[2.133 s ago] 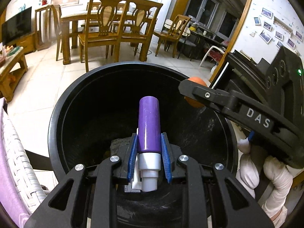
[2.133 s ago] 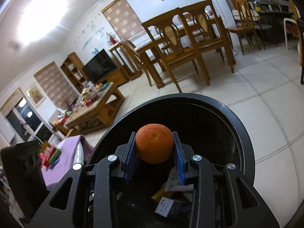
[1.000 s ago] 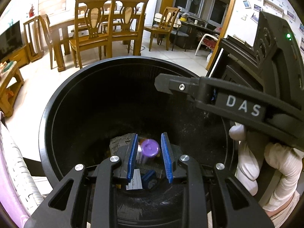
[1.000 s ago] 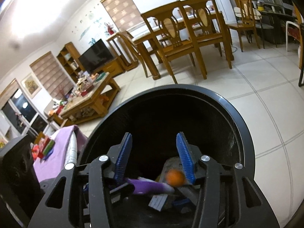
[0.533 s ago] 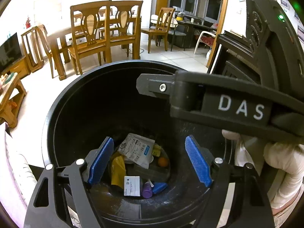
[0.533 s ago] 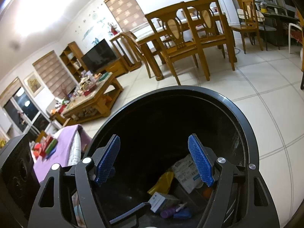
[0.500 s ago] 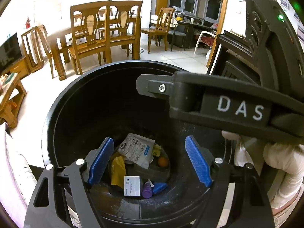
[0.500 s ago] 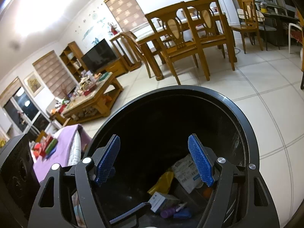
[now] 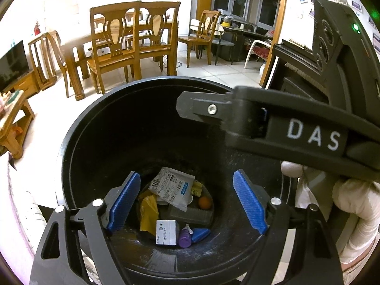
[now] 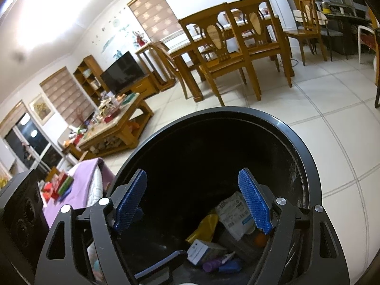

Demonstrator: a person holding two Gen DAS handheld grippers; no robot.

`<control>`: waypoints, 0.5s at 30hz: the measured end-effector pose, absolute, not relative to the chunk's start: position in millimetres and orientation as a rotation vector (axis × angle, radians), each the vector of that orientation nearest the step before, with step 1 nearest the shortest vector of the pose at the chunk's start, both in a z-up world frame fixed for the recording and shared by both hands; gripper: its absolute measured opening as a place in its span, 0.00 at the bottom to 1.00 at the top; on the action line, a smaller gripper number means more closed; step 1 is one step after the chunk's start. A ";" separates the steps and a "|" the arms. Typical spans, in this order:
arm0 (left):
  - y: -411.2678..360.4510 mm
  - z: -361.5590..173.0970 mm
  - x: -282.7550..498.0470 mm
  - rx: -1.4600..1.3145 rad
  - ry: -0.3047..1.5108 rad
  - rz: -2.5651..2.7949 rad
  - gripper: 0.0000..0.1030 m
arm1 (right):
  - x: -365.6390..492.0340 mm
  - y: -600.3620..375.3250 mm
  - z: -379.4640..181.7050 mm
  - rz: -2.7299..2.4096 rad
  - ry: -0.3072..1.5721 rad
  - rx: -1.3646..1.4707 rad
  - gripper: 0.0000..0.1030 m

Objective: Collect trash
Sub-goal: 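Move both tools back over the table toward the red milk boxes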

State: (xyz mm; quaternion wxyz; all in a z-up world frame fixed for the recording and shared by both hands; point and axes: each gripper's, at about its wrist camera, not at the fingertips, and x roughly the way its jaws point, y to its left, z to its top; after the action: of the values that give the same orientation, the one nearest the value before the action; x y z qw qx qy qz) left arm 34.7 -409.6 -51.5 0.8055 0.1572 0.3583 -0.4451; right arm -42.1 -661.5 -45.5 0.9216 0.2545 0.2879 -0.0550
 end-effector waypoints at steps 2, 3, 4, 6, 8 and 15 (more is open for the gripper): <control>-403.6 -49.6 32.8 0.315 0.754 -0.947 0.83 | -44.4 -659.4 -43.7 -0.113 0.587 0.523 0.77; -400.3 -47.9 33.9 0.298 0.752 -0.946 0.85 | -45.7 -658.3 -42.1 -0.113 0.583 0.524 0.77; -398.2 -46.9 33.0 0.288 0.750 -0.942 0.86 | -47.6 -656.8 -39.7 -0.113 0.577 0.527 0.78; -390.4 -42.0 33.2 0.271 0.736 -0.917 0.88 | -51.8 -654.5 -35.7 -0.113 0.561 0.536 0.84; -382.6 -36.9 30.1 0.268 0.717 -0.900 0.91 | -56.1 -651.9 -29.8 -0.107 0.539 0.556 0.88; -341.9 -18.0 29.7 0.261 0.672 -0.836 0.95 | -61.2 -627.1 -12.4 -0.061 0.489 0.595 0.95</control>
State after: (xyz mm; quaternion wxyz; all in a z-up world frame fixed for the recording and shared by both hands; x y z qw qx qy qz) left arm 29.7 -341.9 -18.0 0.8516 0.1240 0.3190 -0.3970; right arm -61.2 -627.1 -12.4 0.9264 0.2900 0.2383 -0.0299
